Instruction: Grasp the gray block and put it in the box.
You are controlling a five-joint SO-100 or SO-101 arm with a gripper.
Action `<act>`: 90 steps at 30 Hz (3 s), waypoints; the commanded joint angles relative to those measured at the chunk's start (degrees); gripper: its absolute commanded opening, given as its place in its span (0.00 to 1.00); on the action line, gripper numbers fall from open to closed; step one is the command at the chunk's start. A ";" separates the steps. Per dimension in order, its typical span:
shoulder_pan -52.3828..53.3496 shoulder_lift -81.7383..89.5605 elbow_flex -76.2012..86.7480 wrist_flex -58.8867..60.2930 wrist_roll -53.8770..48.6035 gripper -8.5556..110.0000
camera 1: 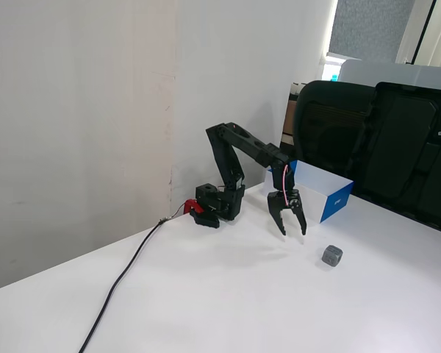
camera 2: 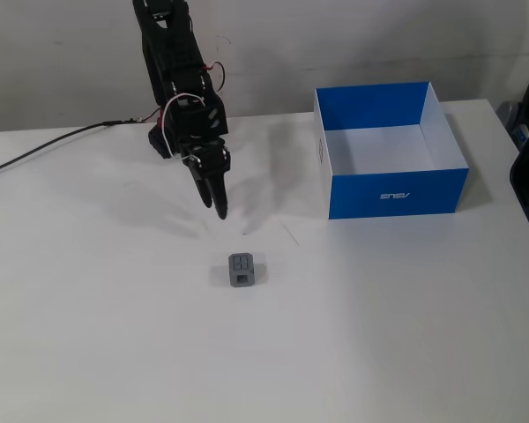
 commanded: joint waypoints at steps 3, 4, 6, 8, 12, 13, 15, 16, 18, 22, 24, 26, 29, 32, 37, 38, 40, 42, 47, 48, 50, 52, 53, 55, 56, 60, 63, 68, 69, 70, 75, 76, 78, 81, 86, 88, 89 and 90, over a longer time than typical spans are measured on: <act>0.35 -3.52 -8.09 0.44 -0.35 0.29; 0.35 -4.48 -9.23 0.62 -0.44 0.29; 0.00 -6.68 -11.95 1.05 -0.44 0.30; -0.44 -8.44 -14.59 1.76 -0.44 0.30; -1.14 -10.99 -19.25 3.78 -0.53 0.30; -1.14 -11.43 -20.04 4.22 -0.53 0.30; -1.14 -12.04 -20.92 4.75 -0.70 0.31; -1.05 -12.30 -21.18 4.83 -0.88 0.32; -0.88 -12.66 -21.36 4.92 -0.88 0.34; -0.53 -14.15 -22.50 5.10 -0.88 0.35; -0.62 -15.21 -23.99 5.54 -0.88 0.35; -0.88 -16.35 -25.58 5.89 -0.88 0.35; -1.23 -19.07 -28.56 6.59 -0.88 0.35; -1.49 -22.06 -31.99 7.38 -0.88 0.35; -2.02 -26.54 -36.65 8.09 -0.88 0.35; -2.11 -27.33 -37.44 8.26 -0.88 0.35; -2.20 -28.92 -38.94 8.61 -0.88 0.36; -2.20 -30.06 -39.99 8.70 -0.88 0.36; -1.58 -32.61 -42.28 9.14 -0.97 0.38; -1.41 -32.96 -42.63 9.14 -0.97 0.38; -1.14 -33.57 -43.07 9.14 -0.97 0.38; -0.88 -34.10 -43.51 9.14 -0.97 0.38; -0.70 -34.37 -43.68 9.14 -0.97 0.38; -0.35 -35.07 -44.30 9.23 -0.97 0.37; -0.26 -35.42 -44.65 9.32 -0.97 0.37; -0.26 -37.97 -47.11 9.67 -0.97 0.37; -0.62 -40.61 -49.75 10.28 -0.97 0.37; -0.88 -43.51 -52.29 10.63 -0.97 0.37; -0.88 -43.95 -52.56 10.63 -0.97 0.37; -0.88 -44.30 -52.82 10.63 -0.97 0.37; -0.88 -46.49 -54.14 10.63 -0.97 0.36; -0.88 -46.85 -54.49 10.63 -0.97 0.36; -0.88 -47.64 -55.02 10.63 -0.97 0.36; -0.88 -48.87 -55.99 10.63 -0.97 0.36; -1.23 -50.01 -57.30 10.81 -0.97 0.30; -1.23 -50.19 -57.57 10.99 -0.97 0.23; -1.23 -50.36 -57.57 10.99 -0.97 0.20; -1.32 -50.45 -57.57 10.99 -0.97 0.17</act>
